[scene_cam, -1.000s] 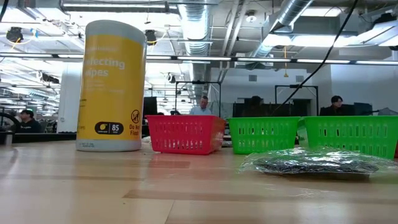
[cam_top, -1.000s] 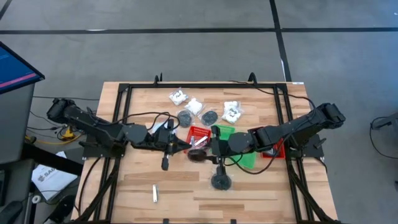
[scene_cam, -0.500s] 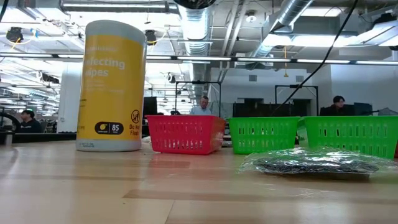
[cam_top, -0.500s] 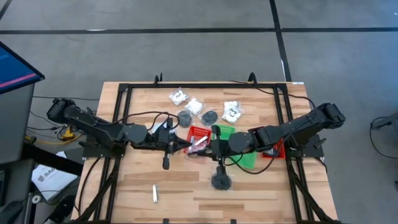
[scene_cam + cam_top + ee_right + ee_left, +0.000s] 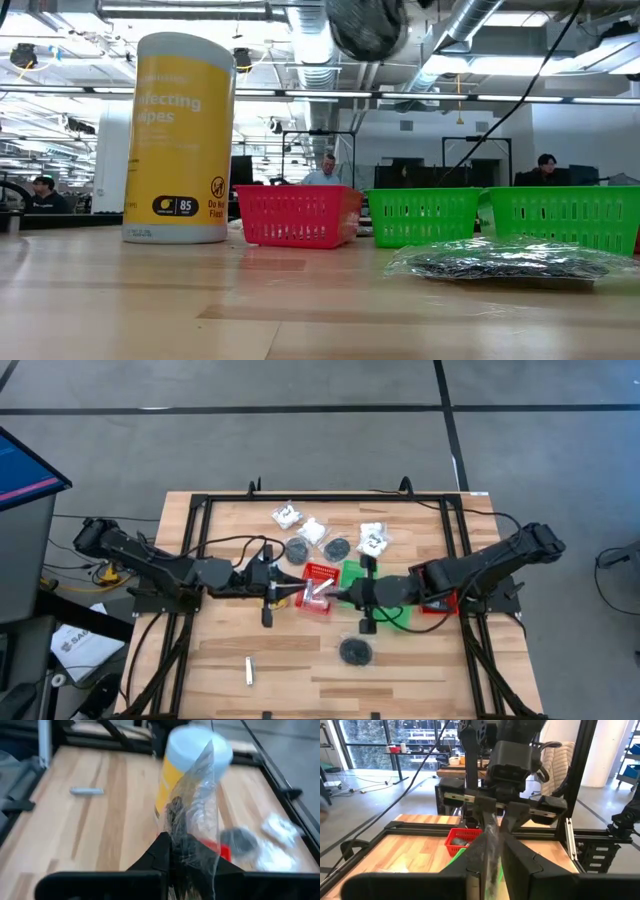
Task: Pick & Place Travel size toiletries
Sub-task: Put the black hairbrush into the right green bin
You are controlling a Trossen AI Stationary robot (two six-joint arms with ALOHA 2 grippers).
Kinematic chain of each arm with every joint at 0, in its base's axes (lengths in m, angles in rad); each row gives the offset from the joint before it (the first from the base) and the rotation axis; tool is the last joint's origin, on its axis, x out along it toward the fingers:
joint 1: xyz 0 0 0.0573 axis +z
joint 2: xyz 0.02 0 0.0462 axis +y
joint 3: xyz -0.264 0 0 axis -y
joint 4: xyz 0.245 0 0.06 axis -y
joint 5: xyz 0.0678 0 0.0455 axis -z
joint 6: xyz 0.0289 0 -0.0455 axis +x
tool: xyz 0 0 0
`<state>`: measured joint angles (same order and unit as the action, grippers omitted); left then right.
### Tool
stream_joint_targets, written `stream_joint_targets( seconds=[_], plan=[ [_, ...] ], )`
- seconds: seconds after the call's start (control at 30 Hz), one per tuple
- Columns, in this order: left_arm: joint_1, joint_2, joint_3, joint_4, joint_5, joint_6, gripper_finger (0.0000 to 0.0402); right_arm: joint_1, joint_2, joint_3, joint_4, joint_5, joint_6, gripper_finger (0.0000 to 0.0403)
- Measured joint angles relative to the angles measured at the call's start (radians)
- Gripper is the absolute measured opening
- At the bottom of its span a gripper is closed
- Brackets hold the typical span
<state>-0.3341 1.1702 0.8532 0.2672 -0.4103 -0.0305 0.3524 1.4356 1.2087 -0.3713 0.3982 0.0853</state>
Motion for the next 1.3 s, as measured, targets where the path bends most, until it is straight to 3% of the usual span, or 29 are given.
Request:
stream_joint_targets(
  seconds=[0.3, 0.5, 0.9, 1.3],
  plan=[
    [-0.035, 0.001, 0.000, -0.007, 0.002, -0.003, 0.0049, 0.069, -0.012, 0.000, -0.295, 0.173, 0.211, 0.0017],
    [-0.048, 0.001, 0.000, -0.009, 0.003, -0.003, 0.0051, 0.116, -0.012, -0.007, -0.428, 0.229, 0.342, 0.0017],
    [-0.048, 0.001, 0.000, -0.014, 0.003, -0.003, 0.0051, 0.154, -0.016, -0.209, -0.436, 0.259, 0.569, 0.0017],
    [-0.048, 0.001, 0.000, -0.014, 0.003, -0.003, 0.0050, 0.215, -0.181, -0.403, -0.428, 0.317, 0.750, 0.0017]
  ],
)
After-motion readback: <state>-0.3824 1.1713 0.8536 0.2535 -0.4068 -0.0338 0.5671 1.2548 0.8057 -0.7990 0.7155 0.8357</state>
